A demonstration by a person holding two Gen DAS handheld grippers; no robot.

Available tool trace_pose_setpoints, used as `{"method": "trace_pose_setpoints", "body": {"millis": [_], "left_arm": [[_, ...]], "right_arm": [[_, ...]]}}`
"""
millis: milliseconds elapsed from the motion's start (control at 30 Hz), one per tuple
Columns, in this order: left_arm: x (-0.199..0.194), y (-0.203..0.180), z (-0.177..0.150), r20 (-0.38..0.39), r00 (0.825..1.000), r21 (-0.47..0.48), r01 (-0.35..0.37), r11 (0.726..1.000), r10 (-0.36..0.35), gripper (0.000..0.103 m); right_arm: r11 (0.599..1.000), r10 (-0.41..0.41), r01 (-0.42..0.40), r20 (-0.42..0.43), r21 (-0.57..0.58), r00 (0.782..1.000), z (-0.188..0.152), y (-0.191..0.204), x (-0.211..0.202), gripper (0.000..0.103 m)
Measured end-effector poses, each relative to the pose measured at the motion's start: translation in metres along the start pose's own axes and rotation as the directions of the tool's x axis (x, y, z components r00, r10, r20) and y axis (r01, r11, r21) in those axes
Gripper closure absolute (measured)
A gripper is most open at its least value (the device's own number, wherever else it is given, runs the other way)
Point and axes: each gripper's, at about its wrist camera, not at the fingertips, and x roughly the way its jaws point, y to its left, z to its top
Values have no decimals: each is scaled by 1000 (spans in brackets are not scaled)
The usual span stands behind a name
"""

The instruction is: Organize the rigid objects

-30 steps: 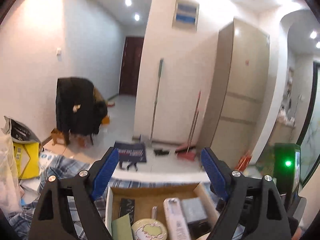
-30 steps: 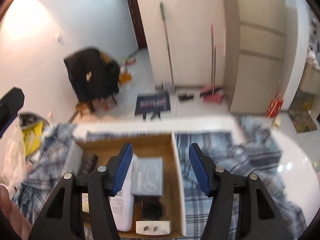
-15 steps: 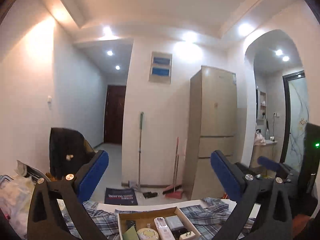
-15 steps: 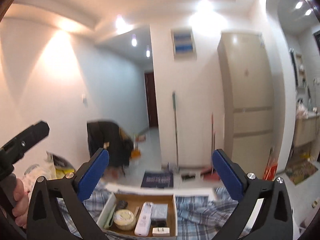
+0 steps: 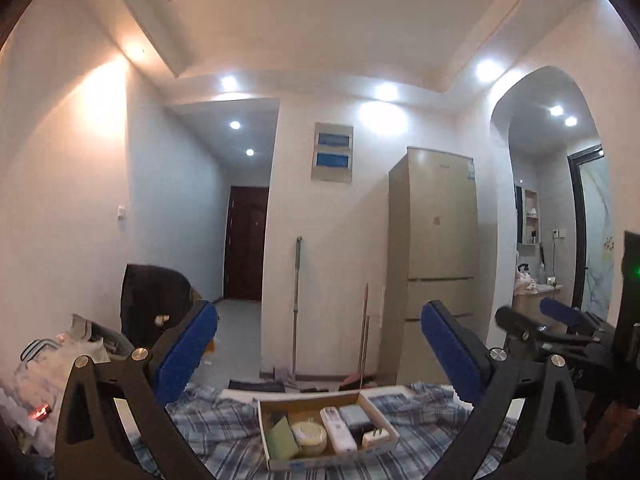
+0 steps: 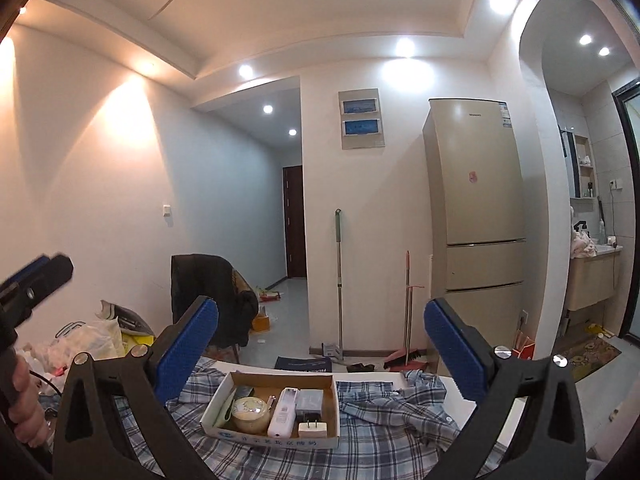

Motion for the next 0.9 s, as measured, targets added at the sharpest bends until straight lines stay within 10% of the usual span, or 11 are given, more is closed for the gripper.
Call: {"method": "trace_pose_setpoints", "body": {"millis": [567, 900], "left_arm": [[38, 11, -136, -73, 993, 69, -85, 994, 90, 0], [40, 12, -152, -92, 991, 71, -94, 993, 101, 0]], "right_arm": [[998, -24, 23, 0, -53, 1000, -107, 6, 21, 0], [996, -34, 33, -16, -87, 999, -132, 8, 23, 0]]}}
